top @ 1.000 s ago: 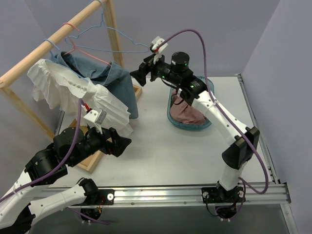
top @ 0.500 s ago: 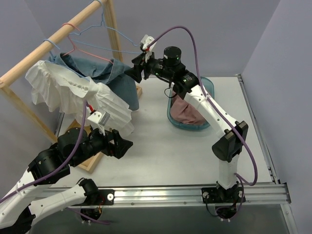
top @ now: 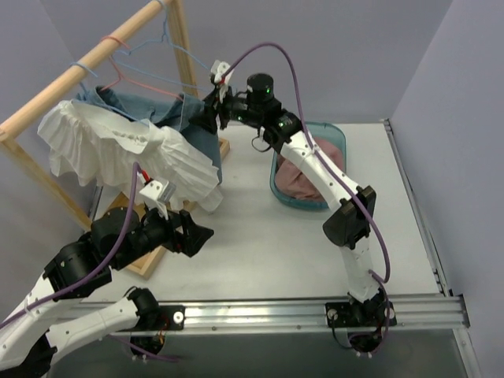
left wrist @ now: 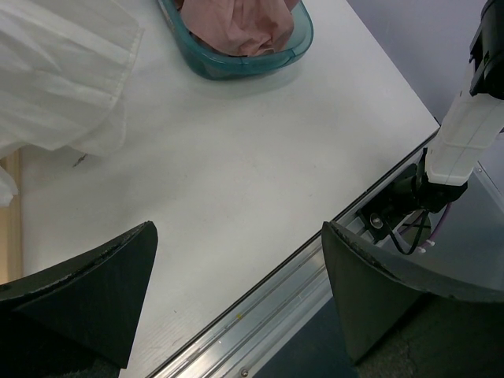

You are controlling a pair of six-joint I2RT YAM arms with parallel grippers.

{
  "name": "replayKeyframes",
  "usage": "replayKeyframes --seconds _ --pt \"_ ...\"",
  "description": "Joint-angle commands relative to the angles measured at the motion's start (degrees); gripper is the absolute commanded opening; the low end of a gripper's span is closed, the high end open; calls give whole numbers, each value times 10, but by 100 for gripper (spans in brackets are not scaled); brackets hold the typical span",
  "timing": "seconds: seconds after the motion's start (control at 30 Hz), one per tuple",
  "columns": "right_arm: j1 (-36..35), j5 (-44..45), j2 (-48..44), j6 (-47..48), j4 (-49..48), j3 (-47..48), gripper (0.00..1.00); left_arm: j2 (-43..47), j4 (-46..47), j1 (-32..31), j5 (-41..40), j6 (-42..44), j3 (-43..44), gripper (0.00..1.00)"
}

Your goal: Remove the skirt from the hanger

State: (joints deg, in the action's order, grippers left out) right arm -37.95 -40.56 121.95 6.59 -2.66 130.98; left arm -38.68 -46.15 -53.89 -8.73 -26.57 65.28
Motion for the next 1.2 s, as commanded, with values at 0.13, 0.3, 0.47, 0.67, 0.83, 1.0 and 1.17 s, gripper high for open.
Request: replayKeyframes --seconds 0.13,0.3,0.47,0.67,0.83,1.0,1.17 --pt "-10 -40 4 -3 -11 25 31 -1 5 4 4 2 0 95" --pt "-13 -59 -4 -53 -59 22 0 1 9 4 7 -2 -5 94" --pt "-24 -75 -12 -104 -142 10 0 2 18 4 16 -9 -12 95" --pt "-48 -43 25 -153 -208 76 0 1 26 4 27 -17 -20 94" --pt "-62 2 89 -190 -213 171 0 3 29 4 29 -20 -23 95" --pt "-53 34 98 -203 -205 156 0 1 33 5 38 -16 -22 95" --pt "-45 75 -23 -166 -220 -28 0 -15 29 5 43 0 -5 98"
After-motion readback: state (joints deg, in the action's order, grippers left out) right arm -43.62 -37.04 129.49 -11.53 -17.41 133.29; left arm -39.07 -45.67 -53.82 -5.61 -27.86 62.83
